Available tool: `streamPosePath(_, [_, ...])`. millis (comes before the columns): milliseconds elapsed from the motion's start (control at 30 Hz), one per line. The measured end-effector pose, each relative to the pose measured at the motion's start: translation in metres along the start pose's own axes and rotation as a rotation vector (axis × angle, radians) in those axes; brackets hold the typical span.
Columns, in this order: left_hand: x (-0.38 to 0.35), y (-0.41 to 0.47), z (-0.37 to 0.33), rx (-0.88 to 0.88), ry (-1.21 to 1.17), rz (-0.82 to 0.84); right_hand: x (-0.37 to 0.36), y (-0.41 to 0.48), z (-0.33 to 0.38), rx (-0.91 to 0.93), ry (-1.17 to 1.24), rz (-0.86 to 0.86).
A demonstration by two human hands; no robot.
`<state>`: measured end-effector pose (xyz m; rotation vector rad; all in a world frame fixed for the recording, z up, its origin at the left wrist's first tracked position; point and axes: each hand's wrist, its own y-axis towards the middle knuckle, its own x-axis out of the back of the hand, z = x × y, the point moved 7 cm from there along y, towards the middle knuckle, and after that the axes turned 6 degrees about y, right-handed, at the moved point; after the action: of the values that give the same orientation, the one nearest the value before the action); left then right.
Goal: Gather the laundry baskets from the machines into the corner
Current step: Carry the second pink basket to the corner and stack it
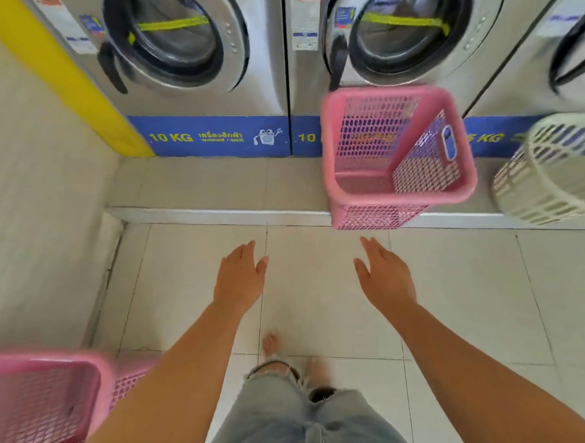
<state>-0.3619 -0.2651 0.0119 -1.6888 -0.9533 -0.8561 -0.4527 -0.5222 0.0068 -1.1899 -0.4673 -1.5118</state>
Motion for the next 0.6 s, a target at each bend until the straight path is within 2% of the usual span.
streamPosePath(233, [0.007,0.093,-0.079,-0.091,0.022,0.024,0.047,0.064,-0.058,-0.151,0.081,-0.128])
streamPosePath(333, [0.011,0.137,-0.107,-0.110,0.002,0.051,0.066,0.097,-0.077,-0.242,0.110,-0.137])
streamPosePath(600, [0.022,0.228,-0.181,-0.127,0.021,0.074,0.104,0.170,-0.117,-0.345,0.162,-0.208])
